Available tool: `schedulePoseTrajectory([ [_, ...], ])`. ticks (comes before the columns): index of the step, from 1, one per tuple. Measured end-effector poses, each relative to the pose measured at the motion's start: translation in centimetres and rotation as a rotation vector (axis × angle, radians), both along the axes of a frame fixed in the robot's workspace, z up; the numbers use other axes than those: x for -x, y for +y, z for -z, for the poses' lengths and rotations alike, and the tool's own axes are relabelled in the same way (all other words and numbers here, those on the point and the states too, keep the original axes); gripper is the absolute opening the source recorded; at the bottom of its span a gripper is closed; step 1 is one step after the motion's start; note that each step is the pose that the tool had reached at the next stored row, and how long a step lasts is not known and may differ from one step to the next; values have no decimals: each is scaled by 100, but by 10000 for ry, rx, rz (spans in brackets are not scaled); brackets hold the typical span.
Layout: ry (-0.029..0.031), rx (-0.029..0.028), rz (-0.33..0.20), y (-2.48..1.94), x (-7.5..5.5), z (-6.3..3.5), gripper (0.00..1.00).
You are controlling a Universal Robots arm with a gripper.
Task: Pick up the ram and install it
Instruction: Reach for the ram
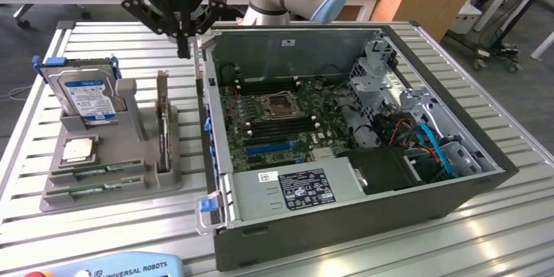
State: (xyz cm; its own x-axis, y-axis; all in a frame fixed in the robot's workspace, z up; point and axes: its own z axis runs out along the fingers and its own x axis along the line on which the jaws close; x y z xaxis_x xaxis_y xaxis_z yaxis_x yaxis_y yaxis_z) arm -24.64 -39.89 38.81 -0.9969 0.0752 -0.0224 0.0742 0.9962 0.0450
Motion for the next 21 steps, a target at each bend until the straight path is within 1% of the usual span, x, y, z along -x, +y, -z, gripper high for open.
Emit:
schedulePoseTrajectory([
  [12,0,-1,2,0,362,15,10],
  [21,2,-1,1,0,607,26,10],
])
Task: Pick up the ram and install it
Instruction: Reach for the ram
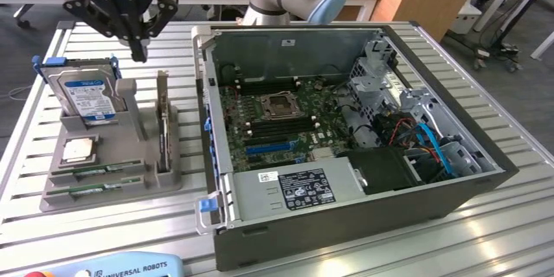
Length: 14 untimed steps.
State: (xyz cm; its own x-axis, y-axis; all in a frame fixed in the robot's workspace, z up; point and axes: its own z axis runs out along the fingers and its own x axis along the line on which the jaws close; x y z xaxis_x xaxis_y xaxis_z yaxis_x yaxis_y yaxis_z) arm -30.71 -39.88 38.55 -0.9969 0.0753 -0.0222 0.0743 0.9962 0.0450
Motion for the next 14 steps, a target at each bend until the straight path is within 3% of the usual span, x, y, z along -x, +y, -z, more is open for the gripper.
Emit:
schedulePoseTrajectory([
  [14,1,0,-1,0,390,17,10],
])
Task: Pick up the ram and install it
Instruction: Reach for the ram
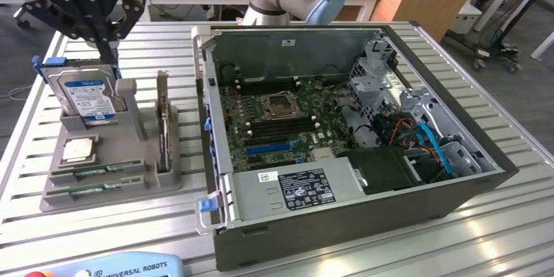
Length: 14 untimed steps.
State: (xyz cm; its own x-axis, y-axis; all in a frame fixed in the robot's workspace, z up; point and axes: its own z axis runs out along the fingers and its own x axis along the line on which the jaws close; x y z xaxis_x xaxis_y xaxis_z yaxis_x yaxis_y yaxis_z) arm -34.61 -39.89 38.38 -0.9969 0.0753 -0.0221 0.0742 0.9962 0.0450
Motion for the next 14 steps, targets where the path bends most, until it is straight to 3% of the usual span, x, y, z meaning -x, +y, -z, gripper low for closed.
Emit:
schedulePoseTrajectory([
  [8,2,0,0,0,213,9,10],
  [14,3,0,-1,0,264,11,10],
])
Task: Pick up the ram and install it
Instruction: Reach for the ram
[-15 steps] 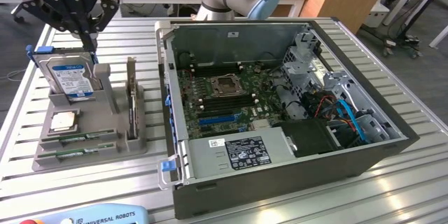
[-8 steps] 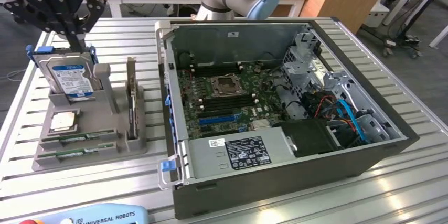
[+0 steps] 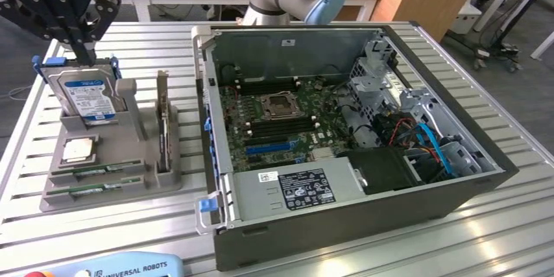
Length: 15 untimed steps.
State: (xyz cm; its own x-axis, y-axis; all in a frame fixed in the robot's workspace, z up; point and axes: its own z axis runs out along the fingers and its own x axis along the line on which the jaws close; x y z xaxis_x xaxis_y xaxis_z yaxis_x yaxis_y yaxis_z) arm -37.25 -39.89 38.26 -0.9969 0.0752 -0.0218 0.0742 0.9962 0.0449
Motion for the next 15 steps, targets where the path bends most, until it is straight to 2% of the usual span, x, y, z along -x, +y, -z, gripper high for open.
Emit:
schedulePoseTrajectory([
  [8,0,0,0,-13,1,0,10],
  [15,0,0,1,-92,3,0,10],
])
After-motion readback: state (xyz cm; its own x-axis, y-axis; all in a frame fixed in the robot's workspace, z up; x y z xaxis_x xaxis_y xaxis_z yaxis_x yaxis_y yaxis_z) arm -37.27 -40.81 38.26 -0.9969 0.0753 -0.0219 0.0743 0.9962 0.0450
